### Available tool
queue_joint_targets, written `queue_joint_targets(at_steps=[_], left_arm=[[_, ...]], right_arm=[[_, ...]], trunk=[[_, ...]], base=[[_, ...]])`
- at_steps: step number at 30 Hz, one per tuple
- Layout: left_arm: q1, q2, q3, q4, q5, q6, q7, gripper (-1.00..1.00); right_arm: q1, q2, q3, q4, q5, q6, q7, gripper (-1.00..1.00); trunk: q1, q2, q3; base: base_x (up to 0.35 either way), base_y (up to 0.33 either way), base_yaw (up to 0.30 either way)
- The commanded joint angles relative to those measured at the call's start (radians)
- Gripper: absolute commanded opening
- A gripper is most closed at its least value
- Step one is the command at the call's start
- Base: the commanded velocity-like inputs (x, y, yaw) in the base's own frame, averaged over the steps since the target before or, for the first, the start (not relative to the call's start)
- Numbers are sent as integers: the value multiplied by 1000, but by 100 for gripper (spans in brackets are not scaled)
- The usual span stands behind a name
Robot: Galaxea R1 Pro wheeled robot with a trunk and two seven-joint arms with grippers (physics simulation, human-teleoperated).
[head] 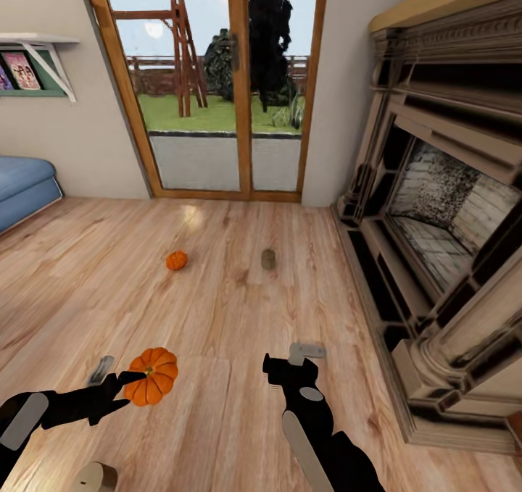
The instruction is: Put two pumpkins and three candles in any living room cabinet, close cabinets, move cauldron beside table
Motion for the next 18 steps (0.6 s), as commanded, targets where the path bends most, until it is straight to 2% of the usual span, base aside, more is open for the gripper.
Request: queue_joint_targets(at_steps=[1, 4, 7, 12, 18], left_arm=[[0, 0, 0, -1, 12, 2, 4, -100], [0, 0, 0, 0, 12, 2, 8, -100], [0, -1, 1, 0, 12, 2, 8, -100], [0, -1, 1, 0, 12, 2, 8, -100], [0, -1, 1, 0, 12, 2, 8, -100]], right_arm=[[0, 0, 0, 0, 0, -1, 0, 100], [0, 0, 25, 0, 1, -5, -1, 100], [0, 0, 49, 0, 1, -7, -1, 100], [0, 0, 54, 2, 1, -7, 1, 100], [0, 0, 55, 6, 0, -10, 2, 100]], trunk=[[0, 0, 0], [0, 0, 0], [0, 0, 0], [0, 0, 0], [0, 0, 0]], base=[[324, -5, 0], [325, -2, 66], [325, 0, 229], [325, -30, 270], [309, -142, 61]])
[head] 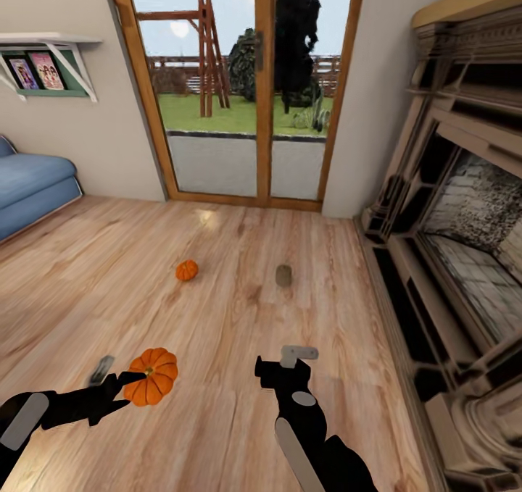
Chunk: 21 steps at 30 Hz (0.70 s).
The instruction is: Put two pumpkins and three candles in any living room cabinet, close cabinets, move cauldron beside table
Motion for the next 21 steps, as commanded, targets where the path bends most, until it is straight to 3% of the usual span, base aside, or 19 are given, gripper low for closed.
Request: queue_joint_targets(at_steps=[1, 6, 21], left_arm=[[0, 0, 0, -1, 11, 2, 2, -100], [0, 0, 1, -1, 11, 2, 2, -100], [0, 0, 1, -1, 11, 2, 2, -100]], right_arm=[[0, 0, 0, 1, 0, 0, 0, 100], [0, 0, 1, 2, -1, 0, 1, 100], [0, 0, 2, 3, -2, 1, 3, 100]], trunk=[[0, 0, 0], [0, 0, 0], [0, 0, 0]], base=[[286, -195, 8], [285, -157, 122], [297, -81, 284]])
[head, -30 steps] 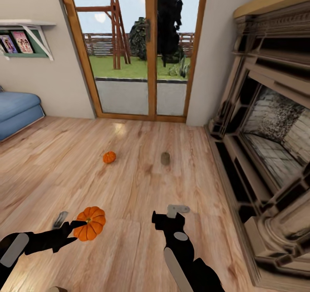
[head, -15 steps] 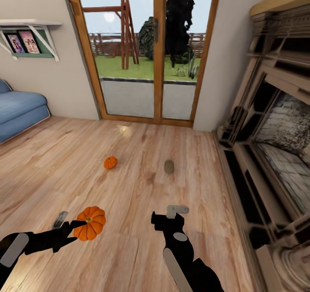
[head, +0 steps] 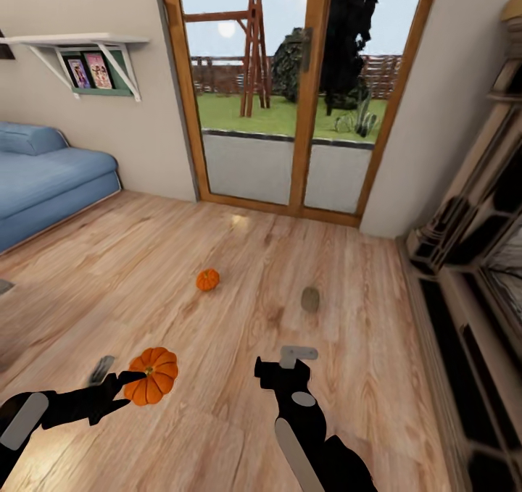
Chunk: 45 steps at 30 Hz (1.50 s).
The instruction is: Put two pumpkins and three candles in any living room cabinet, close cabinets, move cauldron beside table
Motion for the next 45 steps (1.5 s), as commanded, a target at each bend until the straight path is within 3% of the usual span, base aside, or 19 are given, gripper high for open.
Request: queue_joint_targets(at_steps=[1, 11, 28, 45], left_arm=[[0, 0, 0, -1, 4, 0, 2, -100], [0, 0, 0, 0, 4, 0, 2, -100], [0, 1, -1, 0, 4, 0, 2, -100], [0, 1, -1, 0, 4, 0, 2, -100]], right_arm=[[0, 0, 0, 0, 0, 0, 1, 100], [0, 0, 0, 1, 0, -1, 5, 100], [0, 0, -1, -1, 1, -3, 8, 100], [0, 0, -2, 0, 0, -3, 8, 100]], trunk=[[0, 0, 0], [0, 0, -4], [0, 0, -5], [0, 0, -8]], base=[[325, -2, 290], [329, 0, 269], [330, 0, 27], [330, 0, 238]])
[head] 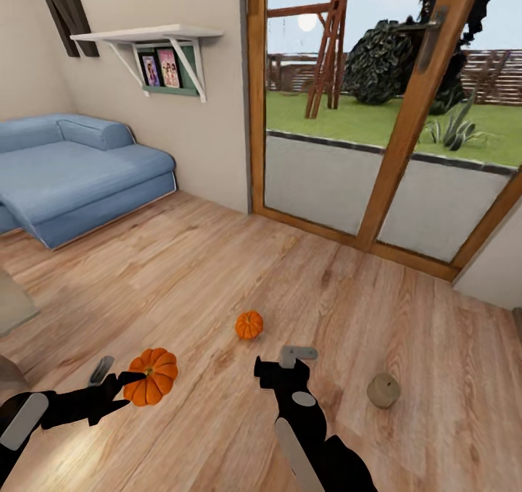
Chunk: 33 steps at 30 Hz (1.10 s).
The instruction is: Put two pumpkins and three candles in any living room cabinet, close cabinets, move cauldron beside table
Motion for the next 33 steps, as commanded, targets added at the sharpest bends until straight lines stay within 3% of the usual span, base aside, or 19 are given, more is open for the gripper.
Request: queue_joint_targets(at_steps=[1, 20, 33], left_arm=[[0, 0, 0, -1, 11, 2, 2, -100], [0, 0, 1, 0, 11, 3, 1, -100], [0, 0, 2, -1, 11, 3, 0, -100]], right_arm=[[0, 0, 1, 0, 0, 0, 0, 100], [0, 0, 0, -4, 0, -1, 0, 100], [0, 0, 0, -4, -1, 0, 0, 100]], trunk=[[0, 0, 0], [0, 0, 0], [0, 0, 0]], base=[[330, 0, 41], [308, 54, 3], [247, 1, 193]])
